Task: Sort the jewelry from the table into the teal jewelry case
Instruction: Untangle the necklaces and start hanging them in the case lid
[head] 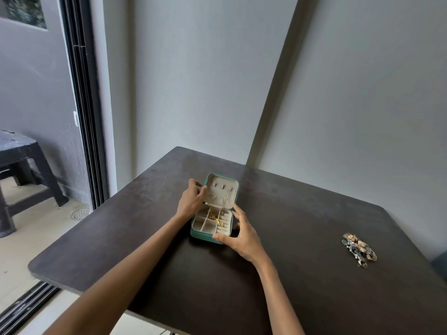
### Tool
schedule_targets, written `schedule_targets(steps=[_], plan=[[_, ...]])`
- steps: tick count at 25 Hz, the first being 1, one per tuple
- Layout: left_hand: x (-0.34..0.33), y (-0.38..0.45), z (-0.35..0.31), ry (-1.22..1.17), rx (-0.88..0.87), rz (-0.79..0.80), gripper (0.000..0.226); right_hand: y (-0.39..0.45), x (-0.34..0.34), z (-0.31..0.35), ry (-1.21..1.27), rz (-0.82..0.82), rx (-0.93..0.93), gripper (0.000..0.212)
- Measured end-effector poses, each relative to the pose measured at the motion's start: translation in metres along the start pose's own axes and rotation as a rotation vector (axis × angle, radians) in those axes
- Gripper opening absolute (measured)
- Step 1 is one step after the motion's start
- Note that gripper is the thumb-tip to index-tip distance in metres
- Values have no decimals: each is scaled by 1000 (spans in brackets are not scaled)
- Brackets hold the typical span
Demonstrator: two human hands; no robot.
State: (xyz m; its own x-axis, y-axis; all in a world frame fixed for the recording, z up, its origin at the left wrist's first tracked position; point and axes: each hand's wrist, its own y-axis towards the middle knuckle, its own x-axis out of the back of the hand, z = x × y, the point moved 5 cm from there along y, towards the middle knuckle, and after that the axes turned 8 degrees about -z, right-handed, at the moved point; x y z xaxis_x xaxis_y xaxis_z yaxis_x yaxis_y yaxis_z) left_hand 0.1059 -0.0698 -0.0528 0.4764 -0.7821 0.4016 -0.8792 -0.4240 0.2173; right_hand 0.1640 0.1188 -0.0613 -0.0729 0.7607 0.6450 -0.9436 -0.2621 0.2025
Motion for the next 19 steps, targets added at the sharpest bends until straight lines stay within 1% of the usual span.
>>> schedule_targets(steps=[3, 8, 11, 13, 14, 15, 16, 18, 19], plan=[[7, 1, 2, -36, 0, -39, 17, 1, -5, 4, -42, -7, 6, 116], [28, 2, 9, -36, -22, -55, 14, -3, -21, 24, -88, 22, 15, 113], [40, 1, 15, 20, -31, -56, 15, -6, -28, 30, -123, 35, 13, 114], [53, -2, 14, 111, -116, -91, 20, -6, -28, 29, -111, 42, 15, 114], [61, -4, 9, 169, -201, -100, 19, -6, -27, 29, -72, 36, 12, 110], [67, -6, 2, 241, -306, -71, 17, -6, -26, 29, -14, 11, 9, 98], [71, -10, -6, 335, -424, 5, 14, -5, -24, 30, 47, -34, 11, 79], [72, -24, -17, 558, -597, 237, 16, -2, -17, 35, 65, -147, 42, 35], [72, -31, -22, 646, -647, 326, 18, 0, -13, 38, 14, -176, 59, 21]])
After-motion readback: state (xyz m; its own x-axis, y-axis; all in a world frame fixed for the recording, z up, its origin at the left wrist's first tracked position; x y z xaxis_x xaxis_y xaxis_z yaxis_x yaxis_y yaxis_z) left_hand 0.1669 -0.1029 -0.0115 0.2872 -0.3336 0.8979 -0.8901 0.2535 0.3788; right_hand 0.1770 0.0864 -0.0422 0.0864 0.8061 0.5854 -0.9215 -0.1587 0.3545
